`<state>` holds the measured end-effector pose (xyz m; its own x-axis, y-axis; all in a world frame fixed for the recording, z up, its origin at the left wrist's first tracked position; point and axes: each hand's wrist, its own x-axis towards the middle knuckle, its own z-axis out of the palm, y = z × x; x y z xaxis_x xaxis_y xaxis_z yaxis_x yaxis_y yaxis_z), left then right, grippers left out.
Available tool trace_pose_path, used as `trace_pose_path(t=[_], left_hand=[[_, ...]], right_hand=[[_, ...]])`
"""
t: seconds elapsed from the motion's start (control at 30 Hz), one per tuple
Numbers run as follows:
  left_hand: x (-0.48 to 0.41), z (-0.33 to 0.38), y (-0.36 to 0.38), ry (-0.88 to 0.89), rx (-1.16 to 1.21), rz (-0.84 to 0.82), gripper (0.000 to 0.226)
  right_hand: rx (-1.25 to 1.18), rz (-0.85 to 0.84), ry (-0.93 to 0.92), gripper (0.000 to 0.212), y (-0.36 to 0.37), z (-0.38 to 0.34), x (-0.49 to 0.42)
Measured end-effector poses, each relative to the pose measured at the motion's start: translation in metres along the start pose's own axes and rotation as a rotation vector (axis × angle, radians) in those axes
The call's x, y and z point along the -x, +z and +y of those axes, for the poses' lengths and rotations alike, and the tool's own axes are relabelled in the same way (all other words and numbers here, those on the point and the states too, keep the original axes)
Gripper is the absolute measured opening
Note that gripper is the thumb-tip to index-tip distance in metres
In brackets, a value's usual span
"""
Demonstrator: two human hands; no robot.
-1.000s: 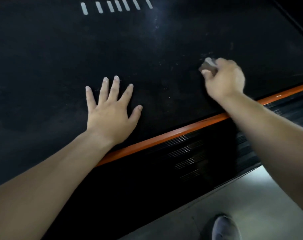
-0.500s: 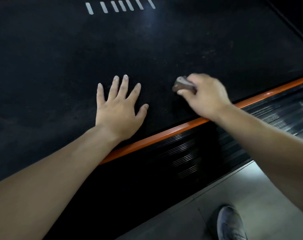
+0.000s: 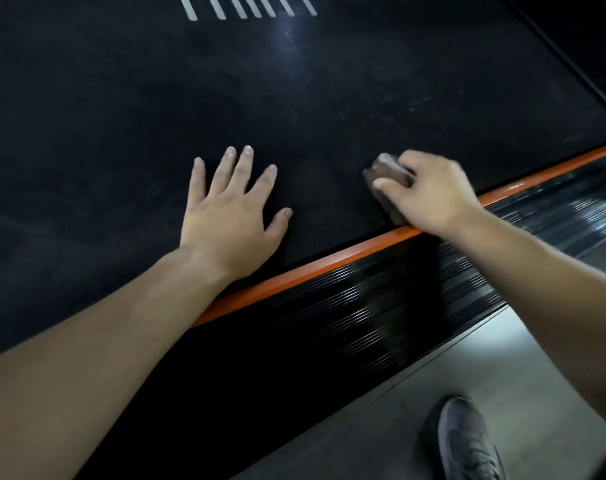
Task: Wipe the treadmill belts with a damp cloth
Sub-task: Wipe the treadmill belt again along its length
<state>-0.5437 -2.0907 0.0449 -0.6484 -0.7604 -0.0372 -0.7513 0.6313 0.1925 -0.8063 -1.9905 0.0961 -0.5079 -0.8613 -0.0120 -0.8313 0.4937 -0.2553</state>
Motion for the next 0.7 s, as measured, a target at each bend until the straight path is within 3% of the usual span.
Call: trace_pose_path(t=[0.13, 0.33, 0.5, 0.57, 0.7], left_hand=[[0.01, -0.017, -0.004, -0.055, -0.021, -0.026, 0.076], [0.025, -0.055, -0.013, -0.07, -0.044, -0.034, 0.079], [0.05, -0.099, -0.017, -0.063, -0.042, -0.01, 0.078], [0.057, -0.11, -0.017, -0.049, -0.033, -0.005, 0.079], [0.069, -0.122, -0.02, -0.029, 0.005, 0.003, 0.078]], right_hand=[[0.009, 0.091, 0.173, 0.039, -0.004, -0.008, -0.003], [-0.049, -0.044, -0.177, 0.04, 0.033, -0.081, 0.032], [0.0, 0.105, 0.085, 0.036, 0.018, -0.068, 0.006], [0.032, 0.12, -0.006, 0.033, 0.03, -0.092, 0.016], [-0.041, -0.094, -0.368, 0.039, 0.055, -0.151, 0.058]])
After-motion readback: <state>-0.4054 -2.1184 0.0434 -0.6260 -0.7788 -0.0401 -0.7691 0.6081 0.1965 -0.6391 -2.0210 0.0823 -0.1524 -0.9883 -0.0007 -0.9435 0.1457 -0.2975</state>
